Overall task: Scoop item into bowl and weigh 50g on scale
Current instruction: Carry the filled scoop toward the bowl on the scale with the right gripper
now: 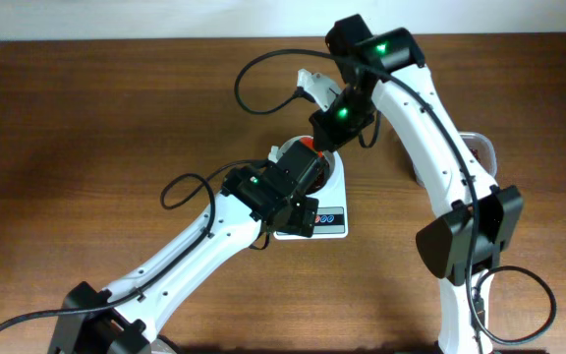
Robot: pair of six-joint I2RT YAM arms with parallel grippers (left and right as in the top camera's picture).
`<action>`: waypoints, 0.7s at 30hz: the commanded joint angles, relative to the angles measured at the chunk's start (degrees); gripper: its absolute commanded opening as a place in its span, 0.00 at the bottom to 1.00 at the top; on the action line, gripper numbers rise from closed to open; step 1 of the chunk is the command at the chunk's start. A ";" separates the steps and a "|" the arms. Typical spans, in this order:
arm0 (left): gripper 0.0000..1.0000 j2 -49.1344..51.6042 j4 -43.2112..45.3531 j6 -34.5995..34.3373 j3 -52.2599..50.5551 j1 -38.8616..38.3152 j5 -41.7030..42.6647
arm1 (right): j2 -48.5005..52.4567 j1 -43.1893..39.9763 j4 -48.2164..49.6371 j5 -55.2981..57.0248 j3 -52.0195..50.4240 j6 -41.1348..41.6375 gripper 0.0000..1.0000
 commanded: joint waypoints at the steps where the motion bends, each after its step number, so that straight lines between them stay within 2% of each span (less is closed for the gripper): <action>1: 0.99 -0.26 0.07 -0.28 -0.33 -0.17 -0.61 | -0.87 0.20 2.49 2.75 -3.72 -1.16 0.04; 11: 0.99 -0.26 0.09 -0.28 -0.33 -0.15 -0.61 | -0.87 0.20 7.08 4.59 -6.08 -2.23 0.04; 18: 0.99 -0.26 0.07 -0.28 -0.33 -0.15 -0.61 | -0.87 0.20 12.70 6.54 -13.05 -2.21 0.04; 21: 0.99 -0.26 0.09 -0.28 -0.33 -0.17 -0.61 | -0.87 0.20 11.69 4.28 -13.75 -1.97 0.04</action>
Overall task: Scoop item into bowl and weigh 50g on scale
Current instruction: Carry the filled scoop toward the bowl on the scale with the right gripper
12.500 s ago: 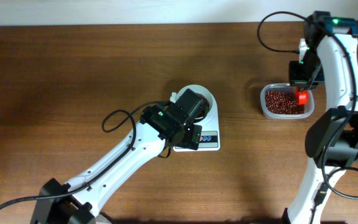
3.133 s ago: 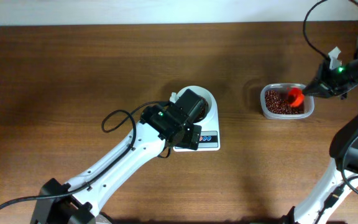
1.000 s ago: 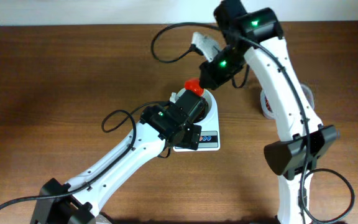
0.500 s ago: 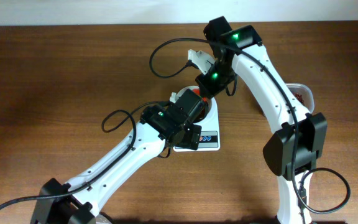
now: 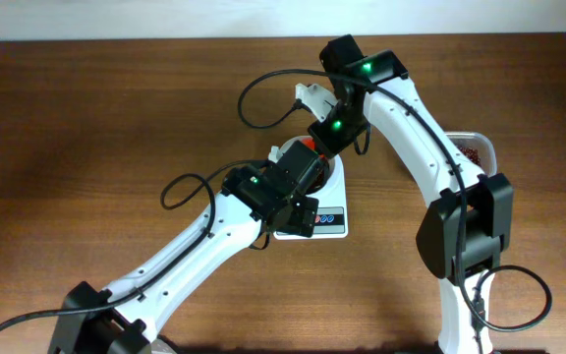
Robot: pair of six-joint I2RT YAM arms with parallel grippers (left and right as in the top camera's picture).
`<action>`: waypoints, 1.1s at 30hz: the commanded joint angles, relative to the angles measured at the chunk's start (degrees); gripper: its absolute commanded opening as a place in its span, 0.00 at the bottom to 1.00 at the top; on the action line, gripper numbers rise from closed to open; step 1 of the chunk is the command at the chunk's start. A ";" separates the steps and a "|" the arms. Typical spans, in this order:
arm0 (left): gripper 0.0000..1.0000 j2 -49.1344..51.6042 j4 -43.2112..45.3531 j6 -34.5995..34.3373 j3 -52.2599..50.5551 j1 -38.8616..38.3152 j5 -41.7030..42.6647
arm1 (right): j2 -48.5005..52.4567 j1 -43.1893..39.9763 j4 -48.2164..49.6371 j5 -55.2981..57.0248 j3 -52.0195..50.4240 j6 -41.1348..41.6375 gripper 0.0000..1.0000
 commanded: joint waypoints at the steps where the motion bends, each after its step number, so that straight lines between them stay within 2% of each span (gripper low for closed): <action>1: 0.99 -0.26 0.07 -0.28 -0.33 -0.17 -0.61 | -0.66 0.20 -1.73 -2.01 -1.57 -0.39 0.04; 8: 0.99 -0.26 0.09 -0.28 -0.33 -0.15 -0.61 | -0.66 0.15 -3.74 -4.33 -1.57 -0.39 0.04; 16: 0.99 -0.26 0.07 -0.28 -0.33 -0.15 -0.61 | -0.66 -0.52 -4.20 -16.09 -1.57 3.10 0.04; 20: 0.99 -0.26 0.07 -0.28 -0.33 -0.17 -0.61 | -0.66 -3.65 -4.22 -22.32 -1.57 8.50 0.04; 26: 0.99 -0.26 0.07 -0.28 -0.33 -0.15 -0.61 | -0.66 -8.59 -4.50 -29.31 -1.57 8.70 0.04; 33: 0.99 -0.26 0.07 -0.28 -0.33 -0.15 -0.61 | -0.66 -10.60 -5.68 -29.40 -1.55 8.44 0.04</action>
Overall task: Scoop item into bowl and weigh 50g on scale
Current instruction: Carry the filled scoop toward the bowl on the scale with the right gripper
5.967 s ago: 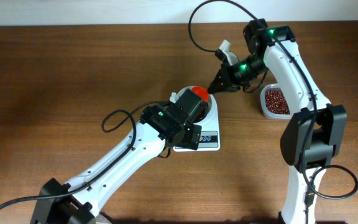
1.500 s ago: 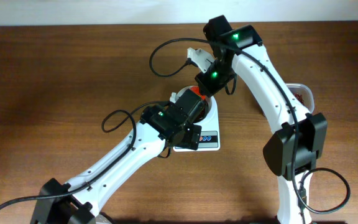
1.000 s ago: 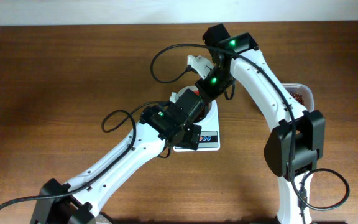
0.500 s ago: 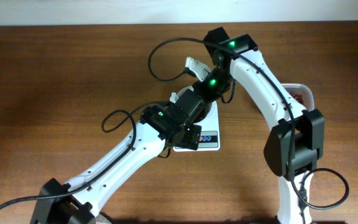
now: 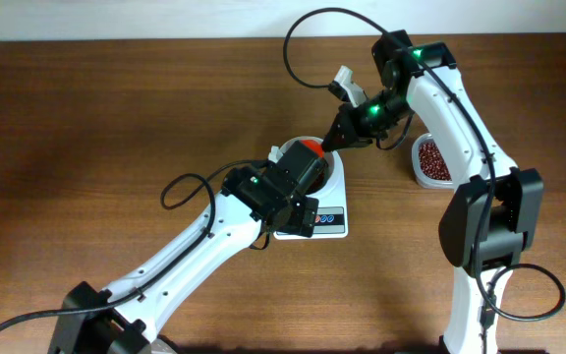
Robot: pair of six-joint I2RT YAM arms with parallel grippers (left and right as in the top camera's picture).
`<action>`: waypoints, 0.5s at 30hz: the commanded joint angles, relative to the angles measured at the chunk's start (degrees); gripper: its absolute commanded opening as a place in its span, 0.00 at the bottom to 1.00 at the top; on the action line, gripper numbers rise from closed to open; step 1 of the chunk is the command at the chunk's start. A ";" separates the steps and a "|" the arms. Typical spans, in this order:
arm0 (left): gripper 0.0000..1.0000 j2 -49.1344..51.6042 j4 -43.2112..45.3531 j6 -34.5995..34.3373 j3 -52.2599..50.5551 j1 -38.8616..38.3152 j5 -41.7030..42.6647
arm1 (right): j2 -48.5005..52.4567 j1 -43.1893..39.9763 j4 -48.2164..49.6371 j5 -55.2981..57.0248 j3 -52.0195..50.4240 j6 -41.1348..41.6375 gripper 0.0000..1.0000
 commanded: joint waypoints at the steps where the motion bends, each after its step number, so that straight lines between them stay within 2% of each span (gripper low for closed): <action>1: 0.99 -0.26 0.07 -0.28 -0.33 -0.17 -0.61 | -0.44 -0.35 -0.04 -1.70 -0.28 -0.02 0.04; 15: 0.99 -0.26 0.07 -0.28 -0.33 -0.17 -0.61 | -0.68 -0.55 -0.24 -1.68 1.81 -1.55 0.04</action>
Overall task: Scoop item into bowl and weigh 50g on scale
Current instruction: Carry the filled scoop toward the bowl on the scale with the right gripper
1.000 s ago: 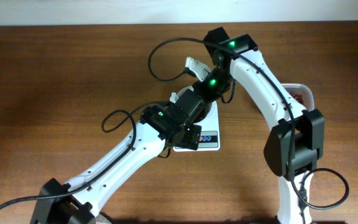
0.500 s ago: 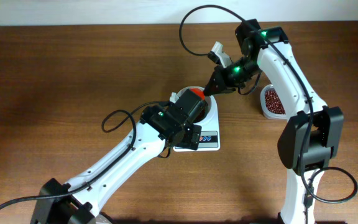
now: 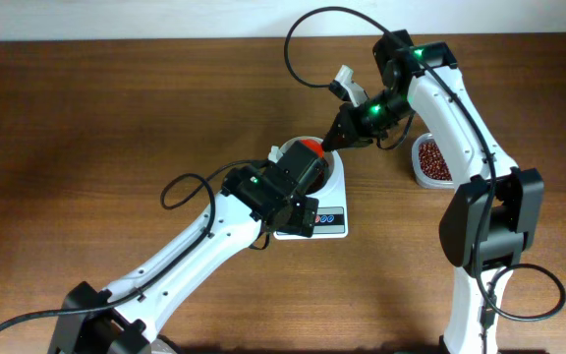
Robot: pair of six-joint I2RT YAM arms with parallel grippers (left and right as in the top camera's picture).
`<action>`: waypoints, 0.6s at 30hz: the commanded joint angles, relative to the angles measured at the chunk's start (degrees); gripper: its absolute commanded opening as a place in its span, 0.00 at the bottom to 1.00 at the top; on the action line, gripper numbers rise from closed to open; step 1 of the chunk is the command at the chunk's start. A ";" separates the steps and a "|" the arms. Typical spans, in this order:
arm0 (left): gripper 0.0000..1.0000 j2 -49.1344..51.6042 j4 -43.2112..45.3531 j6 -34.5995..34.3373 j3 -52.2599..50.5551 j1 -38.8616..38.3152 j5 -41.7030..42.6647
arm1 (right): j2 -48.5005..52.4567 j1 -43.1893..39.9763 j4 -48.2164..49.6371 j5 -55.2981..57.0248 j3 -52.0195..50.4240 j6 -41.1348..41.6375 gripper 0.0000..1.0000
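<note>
A white scale point(image 3: 334, 195) with a small display lies mid-table. On it sits an orange bowl point(image 3: 309, 149), mostly covered by my left gripper point(image 3: 303, 162), whose fingers I cannot see from above. My right gripper point(image 3: 347, 131) slants down from the right toward the bowl's right rim. It is shut on a dark scoop point(image 3: 334, 141), whose tip is at the rim. The scoop's contents cannot be made out. A white container of red beans point(image 3: 432, 159) stands to the right of the scale.
My left arm point(image 3: 195, 251) crosses the table from the bottom left to the scale. The right arm point(image 3: 465, 128) rises along the right side, next to the bean container. Black cables loop above both wrists. Bare wood lies to the left.
At first my right gripper stood over the bowl's far side and its arm hid the bean container. Then the container's edge showed. Later the right wrist was further right, the scoop tip at the bowl's rim and the container in full view. My left gripper stayed at the bowl.
</note>
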 commanded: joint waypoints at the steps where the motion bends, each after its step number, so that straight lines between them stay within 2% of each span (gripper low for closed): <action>1: 0.99 -0.26 0.09 -0.28 -0.33 -0.15 -0.61 | -0.68 -0.42 -0.28 -1.36 2.27 -0.98 0.04; 6: 0.99 -0.26 0.07 -0.28 -0.33 -0.17 -0.61 | -0.87 -0.44 -2.54 -1.38 4.98 -0.98 0.04; 12: 0.99 -0.26 0.09 -0.28 -0.33 -0.17 -0.61 | -0.87 -2.82 -8.02 -1.36 13.38 -0.98 0.04; 18: 0.99 -0.26 0.09 -0.28 -0.33 -0.17 -0.61 | -0.87 -4.57 -9.68 -1.55 14.69 -1.01 0.04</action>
